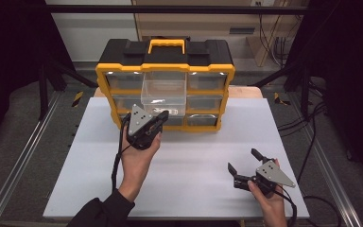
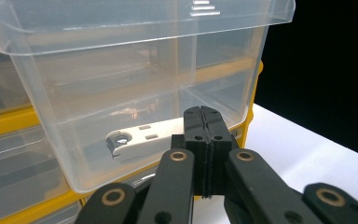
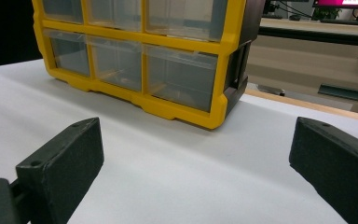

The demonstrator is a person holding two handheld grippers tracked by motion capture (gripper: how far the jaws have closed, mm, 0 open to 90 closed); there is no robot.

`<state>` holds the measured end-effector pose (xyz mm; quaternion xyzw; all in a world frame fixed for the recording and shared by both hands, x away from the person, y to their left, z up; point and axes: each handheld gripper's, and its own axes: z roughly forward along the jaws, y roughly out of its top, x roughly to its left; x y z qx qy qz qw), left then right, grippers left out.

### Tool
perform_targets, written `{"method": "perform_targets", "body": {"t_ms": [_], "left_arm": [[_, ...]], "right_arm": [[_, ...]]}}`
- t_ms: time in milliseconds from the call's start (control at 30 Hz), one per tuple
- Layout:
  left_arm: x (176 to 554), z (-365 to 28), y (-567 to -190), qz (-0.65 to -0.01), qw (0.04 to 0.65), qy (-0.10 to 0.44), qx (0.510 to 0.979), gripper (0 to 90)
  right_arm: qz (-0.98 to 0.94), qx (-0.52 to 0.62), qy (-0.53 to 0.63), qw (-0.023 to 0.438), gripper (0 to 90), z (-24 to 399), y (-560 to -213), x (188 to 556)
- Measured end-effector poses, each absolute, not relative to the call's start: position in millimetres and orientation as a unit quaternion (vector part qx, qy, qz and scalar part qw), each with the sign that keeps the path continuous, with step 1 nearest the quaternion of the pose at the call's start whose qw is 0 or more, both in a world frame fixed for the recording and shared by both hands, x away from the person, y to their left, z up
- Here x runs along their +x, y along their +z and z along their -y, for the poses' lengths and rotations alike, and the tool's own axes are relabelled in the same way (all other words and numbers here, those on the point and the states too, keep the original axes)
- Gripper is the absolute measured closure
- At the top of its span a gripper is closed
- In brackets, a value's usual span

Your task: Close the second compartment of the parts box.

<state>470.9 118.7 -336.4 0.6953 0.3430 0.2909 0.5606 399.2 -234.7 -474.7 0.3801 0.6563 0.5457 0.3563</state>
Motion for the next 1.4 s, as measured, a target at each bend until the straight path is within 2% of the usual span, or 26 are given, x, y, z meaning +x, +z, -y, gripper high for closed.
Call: {"method": "perform_targets", "body": {"t_ms": [1400], "left_arm": [[489, -112, -325, -0.343, 0.561, 0.295, 0.694, 89.8]], "right_arm": [[-0.656, 0.378, 0.545, 0.361, 3.4, 233, -476, 401]]}}
